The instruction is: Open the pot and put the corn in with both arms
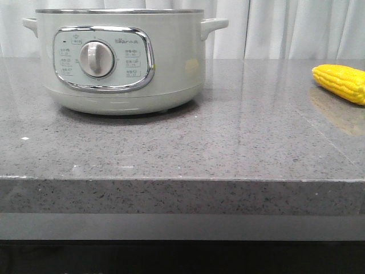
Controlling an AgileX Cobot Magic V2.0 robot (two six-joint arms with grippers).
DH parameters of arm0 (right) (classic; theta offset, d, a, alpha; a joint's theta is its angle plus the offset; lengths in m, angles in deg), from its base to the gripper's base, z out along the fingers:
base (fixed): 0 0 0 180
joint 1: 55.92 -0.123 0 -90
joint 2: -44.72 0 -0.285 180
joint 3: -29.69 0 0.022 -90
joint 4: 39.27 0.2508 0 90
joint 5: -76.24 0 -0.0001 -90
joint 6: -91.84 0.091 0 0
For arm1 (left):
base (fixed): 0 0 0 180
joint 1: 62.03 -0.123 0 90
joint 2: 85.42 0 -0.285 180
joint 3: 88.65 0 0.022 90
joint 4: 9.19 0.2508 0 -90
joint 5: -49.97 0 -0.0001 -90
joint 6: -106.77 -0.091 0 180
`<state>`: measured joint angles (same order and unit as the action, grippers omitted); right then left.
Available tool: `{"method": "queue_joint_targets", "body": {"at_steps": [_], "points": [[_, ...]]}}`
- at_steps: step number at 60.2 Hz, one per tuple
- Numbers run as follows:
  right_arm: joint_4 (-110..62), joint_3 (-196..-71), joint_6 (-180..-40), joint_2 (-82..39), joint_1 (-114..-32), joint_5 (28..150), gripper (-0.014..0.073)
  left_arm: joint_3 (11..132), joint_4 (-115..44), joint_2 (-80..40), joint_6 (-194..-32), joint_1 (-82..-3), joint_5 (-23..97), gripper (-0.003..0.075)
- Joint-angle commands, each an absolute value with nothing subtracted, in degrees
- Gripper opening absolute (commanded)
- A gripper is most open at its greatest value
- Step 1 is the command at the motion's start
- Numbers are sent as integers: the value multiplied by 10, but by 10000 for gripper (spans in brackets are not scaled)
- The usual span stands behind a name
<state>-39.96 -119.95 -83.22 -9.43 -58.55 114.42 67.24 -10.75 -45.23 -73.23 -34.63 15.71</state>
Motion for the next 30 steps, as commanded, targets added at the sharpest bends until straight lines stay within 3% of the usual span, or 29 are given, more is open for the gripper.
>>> {"method": "queue_joint_targets", "body": {"at_steps": [1, 30], "points": [[-410, -1261, -836, -147, -583, 1124, 654, 690, -110, -456, -728, -345, 240, 148], [-403, -1583, -850, -479, -539, 1308, 654, 690, -110, -456, -728, -345, 240, 148]]}}
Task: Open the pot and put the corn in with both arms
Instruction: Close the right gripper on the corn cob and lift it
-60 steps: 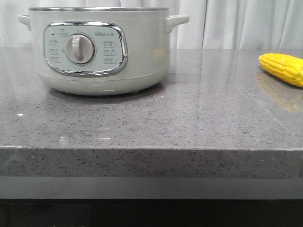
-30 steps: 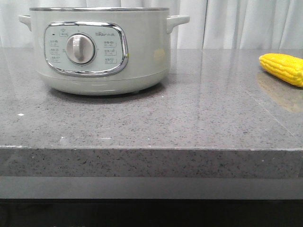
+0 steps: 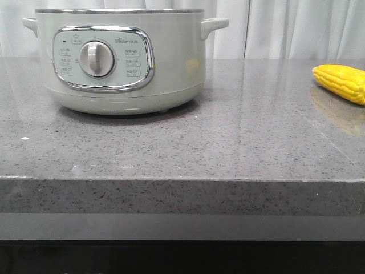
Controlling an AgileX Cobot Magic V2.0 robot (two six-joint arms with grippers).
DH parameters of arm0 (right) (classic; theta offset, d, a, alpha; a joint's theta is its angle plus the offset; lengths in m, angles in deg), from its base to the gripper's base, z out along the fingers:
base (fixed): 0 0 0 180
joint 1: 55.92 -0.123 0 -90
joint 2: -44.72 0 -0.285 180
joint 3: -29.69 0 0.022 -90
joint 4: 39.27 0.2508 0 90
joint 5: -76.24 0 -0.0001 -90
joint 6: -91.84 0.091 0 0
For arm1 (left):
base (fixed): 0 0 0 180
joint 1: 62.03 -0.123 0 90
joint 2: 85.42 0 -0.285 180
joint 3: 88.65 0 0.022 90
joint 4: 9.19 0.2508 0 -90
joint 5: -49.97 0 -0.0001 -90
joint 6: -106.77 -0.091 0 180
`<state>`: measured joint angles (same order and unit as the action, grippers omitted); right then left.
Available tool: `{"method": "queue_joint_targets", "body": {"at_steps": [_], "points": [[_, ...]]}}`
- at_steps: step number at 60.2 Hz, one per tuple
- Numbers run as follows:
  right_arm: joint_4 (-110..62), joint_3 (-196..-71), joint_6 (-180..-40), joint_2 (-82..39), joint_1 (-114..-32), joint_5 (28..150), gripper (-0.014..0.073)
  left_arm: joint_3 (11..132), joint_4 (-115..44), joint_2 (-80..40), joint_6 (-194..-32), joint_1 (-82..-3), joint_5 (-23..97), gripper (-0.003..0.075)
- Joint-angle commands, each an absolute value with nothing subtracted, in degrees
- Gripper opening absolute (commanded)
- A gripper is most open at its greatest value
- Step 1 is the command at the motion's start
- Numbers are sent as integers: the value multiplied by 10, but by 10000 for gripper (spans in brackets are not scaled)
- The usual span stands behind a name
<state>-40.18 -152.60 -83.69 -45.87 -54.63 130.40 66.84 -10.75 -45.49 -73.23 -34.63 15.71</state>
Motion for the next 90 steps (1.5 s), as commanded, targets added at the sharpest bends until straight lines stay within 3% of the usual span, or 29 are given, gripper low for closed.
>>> {"method": "queue_joint_targets", "body": {"at_steps": [1, 20, 51, 82, 90], "points": [[-403, -1595, -851, -490, -539, 1314, 654, 690, -110, -456, -728, -345, 240, 148], [-393, -1711, -876, -629, -539, 1364, 654, 690, -110, -456, -728, -345, 241, 148], [-355, -1738, -917, -717, -540, 1352, 644, 690, -110, -456, -728, -345, 241, 148], [-355, -1738, -926, -720, -540, 1380, 262, 690, -110, -456, -728, -345, 241, 148], [-355, -1738, -926, -716, -540, 1387, 258, 690, -110, -456, -728, -345, 241, 148]]}}
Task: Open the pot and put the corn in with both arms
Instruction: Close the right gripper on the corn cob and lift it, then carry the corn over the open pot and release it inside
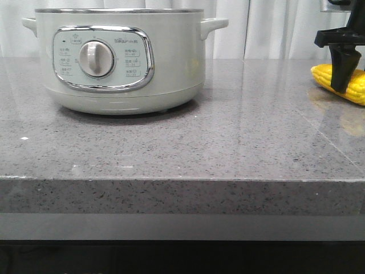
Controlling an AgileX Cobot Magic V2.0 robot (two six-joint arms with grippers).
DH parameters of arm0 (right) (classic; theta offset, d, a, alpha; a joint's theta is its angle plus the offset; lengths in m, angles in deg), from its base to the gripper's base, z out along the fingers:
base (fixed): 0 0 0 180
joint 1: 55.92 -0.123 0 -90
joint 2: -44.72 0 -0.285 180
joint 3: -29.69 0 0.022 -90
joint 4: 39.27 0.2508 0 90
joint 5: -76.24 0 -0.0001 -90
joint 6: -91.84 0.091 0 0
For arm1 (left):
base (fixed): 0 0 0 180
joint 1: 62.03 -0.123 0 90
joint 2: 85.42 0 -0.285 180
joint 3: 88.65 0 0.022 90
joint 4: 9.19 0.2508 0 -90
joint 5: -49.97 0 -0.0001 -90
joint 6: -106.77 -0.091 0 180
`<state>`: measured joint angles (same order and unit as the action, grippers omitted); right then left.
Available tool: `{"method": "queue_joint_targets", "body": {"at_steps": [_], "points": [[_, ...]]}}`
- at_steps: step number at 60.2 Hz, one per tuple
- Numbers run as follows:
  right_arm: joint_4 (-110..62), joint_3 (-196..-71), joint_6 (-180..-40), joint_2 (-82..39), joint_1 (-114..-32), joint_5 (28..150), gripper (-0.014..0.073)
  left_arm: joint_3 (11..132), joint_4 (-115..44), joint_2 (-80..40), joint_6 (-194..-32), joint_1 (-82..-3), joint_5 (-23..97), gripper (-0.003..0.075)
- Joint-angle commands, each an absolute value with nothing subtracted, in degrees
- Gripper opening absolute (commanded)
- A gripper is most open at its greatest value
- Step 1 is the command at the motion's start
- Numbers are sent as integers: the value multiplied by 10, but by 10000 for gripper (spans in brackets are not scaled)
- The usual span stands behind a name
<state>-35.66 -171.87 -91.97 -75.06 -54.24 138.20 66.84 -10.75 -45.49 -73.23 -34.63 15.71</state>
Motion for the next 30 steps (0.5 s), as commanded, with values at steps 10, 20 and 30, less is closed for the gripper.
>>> {"method": "queue_joint_targets", "body": {"at_steps": [10, 20, 30], "points": [[-334, -1752, -928, -687, -545, 1394, 258, 690, -110, -456, -728, -345, 241, 148], [-293, -1814, -950, -646, -580, 1397, 258, 690, -110, -456, -728, -345, 241, 148], [-232, -1902, -971, -629, -646, 1396, 258, 690, -110, -456, -728, -345, 241, 148]]}}
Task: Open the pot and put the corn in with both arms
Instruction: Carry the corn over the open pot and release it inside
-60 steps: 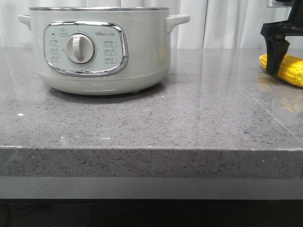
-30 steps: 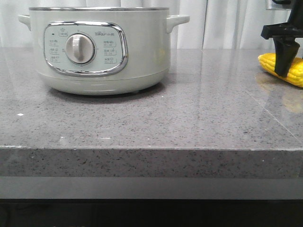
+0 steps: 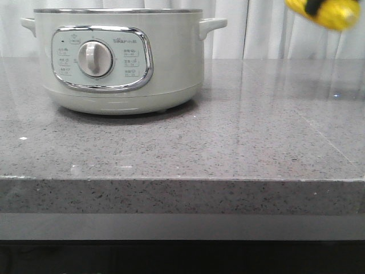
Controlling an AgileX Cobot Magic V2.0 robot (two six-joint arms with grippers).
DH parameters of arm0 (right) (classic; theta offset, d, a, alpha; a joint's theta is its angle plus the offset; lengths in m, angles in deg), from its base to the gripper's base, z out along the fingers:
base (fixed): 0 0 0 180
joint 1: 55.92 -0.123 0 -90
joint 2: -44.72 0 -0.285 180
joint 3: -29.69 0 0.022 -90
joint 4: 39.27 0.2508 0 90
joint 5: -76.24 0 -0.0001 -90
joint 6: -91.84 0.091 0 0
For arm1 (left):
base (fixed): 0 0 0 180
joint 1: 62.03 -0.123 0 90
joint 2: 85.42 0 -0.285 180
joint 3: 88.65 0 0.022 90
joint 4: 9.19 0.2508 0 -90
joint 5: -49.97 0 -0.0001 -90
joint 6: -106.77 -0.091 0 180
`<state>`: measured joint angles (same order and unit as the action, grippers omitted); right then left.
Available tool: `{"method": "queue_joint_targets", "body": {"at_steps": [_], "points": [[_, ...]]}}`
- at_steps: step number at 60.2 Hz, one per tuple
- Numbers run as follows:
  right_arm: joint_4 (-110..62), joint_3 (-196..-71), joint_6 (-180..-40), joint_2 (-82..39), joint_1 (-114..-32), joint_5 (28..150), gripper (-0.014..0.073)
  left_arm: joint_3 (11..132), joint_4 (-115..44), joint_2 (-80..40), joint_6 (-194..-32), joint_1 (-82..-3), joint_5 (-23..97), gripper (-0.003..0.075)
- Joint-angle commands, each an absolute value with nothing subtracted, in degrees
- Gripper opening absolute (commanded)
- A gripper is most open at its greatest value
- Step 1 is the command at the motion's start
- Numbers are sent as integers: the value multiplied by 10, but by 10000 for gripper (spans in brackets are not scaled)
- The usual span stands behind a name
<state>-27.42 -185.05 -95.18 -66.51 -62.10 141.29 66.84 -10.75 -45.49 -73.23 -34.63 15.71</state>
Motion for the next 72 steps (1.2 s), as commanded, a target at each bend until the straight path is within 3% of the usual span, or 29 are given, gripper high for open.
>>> {"method": "queue_joint_targets", "body": {"at_steps": [1, 33, 62, 65, 72], "points": [[-226, -1908, -972, -629, -652, 1395, 258, 690, -110, -456, -728, -345, 241, 148], [-132, -1938, -1028, -679, -836, 1251, 258, 690, -110, -456, -728, -345, 242, 148], [-143, -1938, -1053, -770, -854, 1273, 260, 690, -110, -456, -728, -345, 242, 148], [-154, -1938, -1053, -771, -854, 1276, 282, 690, -110, -456, -728, -345, 242, 148], [-166, -1938, -1053, -771, -854, 1276, 443, 690, -110, -456, -728, -345, 242, 148]]}}
